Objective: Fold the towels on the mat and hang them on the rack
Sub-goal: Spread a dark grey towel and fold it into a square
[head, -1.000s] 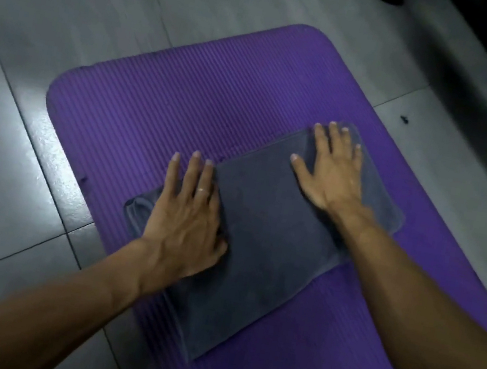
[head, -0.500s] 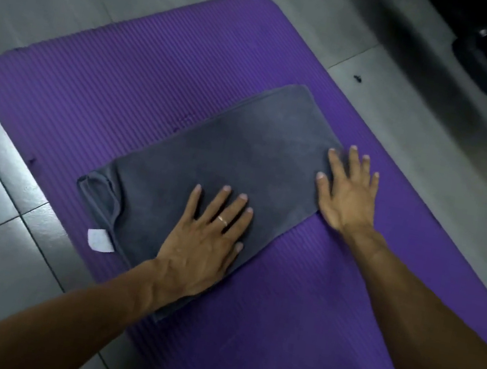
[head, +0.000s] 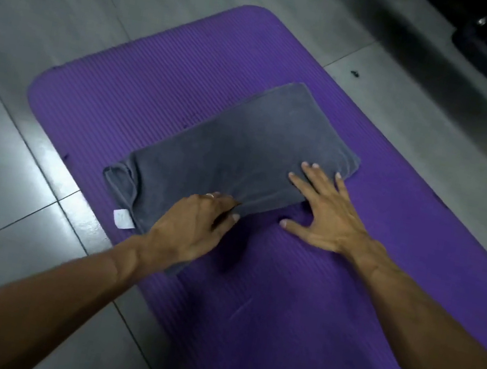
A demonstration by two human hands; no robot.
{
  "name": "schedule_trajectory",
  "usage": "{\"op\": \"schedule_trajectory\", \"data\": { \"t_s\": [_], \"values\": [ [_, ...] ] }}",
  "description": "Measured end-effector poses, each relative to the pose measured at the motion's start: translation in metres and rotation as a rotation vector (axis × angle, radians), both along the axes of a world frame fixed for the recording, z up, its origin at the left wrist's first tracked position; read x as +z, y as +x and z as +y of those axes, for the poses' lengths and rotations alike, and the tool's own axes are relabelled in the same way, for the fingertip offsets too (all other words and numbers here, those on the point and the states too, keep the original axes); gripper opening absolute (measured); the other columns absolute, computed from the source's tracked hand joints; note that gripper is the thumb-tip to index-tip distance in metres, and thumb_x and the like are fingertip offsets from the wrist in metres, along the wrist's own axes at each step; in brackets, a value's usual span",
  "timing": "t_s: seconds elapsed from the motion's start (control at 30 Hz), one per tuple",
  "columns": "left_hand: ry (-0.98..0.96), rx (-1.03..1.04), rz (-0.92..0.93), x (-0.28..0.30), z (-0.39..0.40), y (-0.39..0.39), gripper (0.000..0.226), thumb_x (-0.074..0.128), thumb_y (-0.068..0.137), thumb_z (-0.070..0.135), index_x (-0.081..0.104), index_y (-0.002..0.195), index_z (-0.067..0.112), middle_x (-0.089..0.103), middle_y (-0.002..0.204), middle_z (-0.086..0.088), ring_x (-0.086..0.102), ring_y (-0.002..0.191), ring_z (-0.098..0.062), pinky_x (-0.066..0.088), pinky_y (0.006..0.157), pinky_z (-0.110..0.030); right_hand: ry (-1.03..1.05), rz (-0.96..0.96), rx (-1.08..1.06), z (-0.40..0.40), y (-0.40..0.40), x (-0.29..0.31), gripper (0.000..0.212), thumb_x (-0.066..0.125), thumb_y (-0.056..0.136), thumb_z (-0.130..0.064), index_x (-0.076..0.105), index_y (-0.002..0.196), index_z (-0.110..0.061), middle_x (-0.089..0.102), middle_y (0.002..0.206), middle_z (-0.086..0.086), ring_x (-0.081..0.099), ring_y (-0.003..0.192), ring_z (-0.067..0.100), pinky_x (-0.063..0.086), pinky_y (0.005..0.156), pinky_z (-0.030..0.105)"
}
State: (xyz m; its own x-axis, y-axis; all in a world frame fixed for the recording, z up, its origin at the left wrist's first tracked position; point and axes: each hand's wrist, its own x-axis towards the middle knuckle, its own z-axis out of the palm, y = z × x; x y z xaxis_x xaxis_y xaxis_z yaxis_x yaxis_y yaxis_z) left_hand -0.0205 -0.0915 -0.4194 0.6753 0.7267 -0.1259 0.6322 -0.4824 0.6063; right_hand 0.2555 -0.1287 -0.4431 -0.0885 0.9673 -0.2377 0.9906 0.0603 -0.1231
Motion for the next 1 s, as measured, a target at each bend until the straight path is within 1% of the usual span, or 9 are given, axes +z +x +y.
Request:
{"op": "schedule_trajectory", "data": {
  "t_s": [0.17, 0.27, 0.4, 0.53, 0.6, 0.7, 0.77, 0.87, 1.0],
  "values": [
    [0.047, -0.043, 0.004, 0.006, -0.008, -0.013, 0.039, 0.047, 0.101, 0.029, 0.053, 0.137, 0.016, 0.053, 0.141, 0.003, 0.055, 0.123, -0.018, 0.043, 0.103, -0.032, 0.106, 0.008, -0.257, 0.012, 0.004, 0.004, 0.060, 0.053, 0.091, -0.013, 0.038, 0.147, -0.025, 0.026, 0.158, 0.002, 0.017, 0.148, 0.019, 0.004, 0.118, 0.049],
    [0.096, -0.080, -0.013, 0.007, -0.017, -0.016, 0.038, 0.047, 0.101, 0.029, 0.052, 0.137, 0.022, 0.059, 0.134, 0.006, 0.060, 0.116, -0.019, 0.048, 0.096, -0.036, 0.080, -0.181, -0.115, -0.005, 0.016, 0.018, 0.057, 0.052, 0.091, -0.013, 0.040, 0.146, -0.021, 0.028, 0.158, 0.001, 0.018, 0.147, 0.021, 0.007, 0.117, 0.052],
    [0.139, -0.170, 0.117, 0.008, -0.043, -0.006, 0.041, 0.039, 0.101, 0.040, 0.043, 0.142, 0.037, 0.064, 0.128, 0.004, 0.062, 0.111, -0.023, 0.049, 0.093, -0.038, 0.137, -0.361, 0.028, -0.076, 0.038, 0.038, 0.048, 0.067, 0.080, -0.013, 0.061, 0.128, -0.015, 0.046, 0.147, 0.006, 0.040, 0.138, 0.029, 0.031, 0.108, 0.053],
    [0.260, -0.327, 0.318, 0.017, -0.082, 0.024, 0.051, 0.036, 0.102, 0.039, 0.024, 0.151, 0.032, 0.066, 0.119, -0.012, 0.062, 0.106, -0.031, 0.047, 0.091, -0.039, -0.122, -0.480, 0.009, -0.144, 0.056, 0.054, 0.043, 0.048, 0.092, -0.024, 0.049, 0.136, -0.025, 0.022, 0.160, -0.005, 0.028, 0.143, 0.017, 0.029, 0.108, 0.036],
    [0.359, -0.465, 0.426, 0.020, -0.101, 0.029, 0.055, 0.041, 0.100, 0.029, 0.021, 0.152, 0.028, 0.062, 0.125, -0.008, 0.060, 0.110, -0.027, 0.045, 0.090, -0.036, -0.244, -0.447, -0.010, -0.169, 0.063, 0.062, 0.044, 0.045, 0.093, -0.025, 0.050, 0.136, -0.025, 0.023, 0.159, -0.007, 0.030, 0.142, 0.016, 0.033, 0.107, 0.033],
    [0.384, -0.558, 0.521, 0.015, -0.120, 0.023, 0.063, 0.049, 0.089, 0.023, 0.030, 0.149, 0.026, 0.048, 0.141, 0.001, 0.048, 0.127, -0.021, 0.043, 0.101, -0.033, -0.328, -0.306, -0.102, -0.189, 0.066, 0.068, 0.041, 0.046, 0.088, -0.022, 0.058, 0.127, -0.023, 0.047, 0.145, -0.003, 0.050, 0.127, 0.021, 0.045, 0.099, 0.034],
    [0.330, -0.492, 0.473, 0.013, -0.119, 0.022, 0.055, 0.049, 0.084, 0.025, 0.046, 0.139, 0.025, 0.053, 0.136, 0.002, 0.051, 0.123, -0.020, 0.045, 0.100, -0.033, -0.307, -0.229, -0.202, -0.191, 0.065, 0.072, 0.030, 0.048, 0.084, -0.019, 0.063, 0.110, -0.023, 0.064, 0.120, 0.002, 0.060, 0.106, 0.024, 0.049, 0.082, 0.031],
    [0.196, -0.344, 0.281, 0.014, -0.095, 0.022, 0.041, 0.046, 0.083, 0.030, 0.062, 0.118, 0.014, 0.063, 0.113, -0.006, 0.060, 0.106, -0.024, 0.048, 0.090, -0.036, -0.246, -0.152, -0.307, -0.183, 0.067, 0.080, 0.020, 0.050, 0.083, -0.012, 0.064, 0.094, -0.023, 0.067, 0.097, 0.003, 0.061, 0.087, 0.024, 0.049, 0.071, 0.034],
    [0.102, -0.362, 0.269, 0.017, -0.057, 0.023, 0.066, 0.026, 0.076, 0.048, 0.059, 0.114, 0.005, 0.056, 0.121, -0.009, 0.049, 0.117, -0.024, 0.034, 0.105, -0.037, -0.198, -0.119, -0.363, -0.167, 0.074, 0.081, 0.013, 0.051, 0.087, -0.014, 0.055, 0.080, -0.023, 0.067, 0.093, 0.008, 0.055, 0.076, 0.023, 0.043, 0.065, 0.033]
  ]
}}
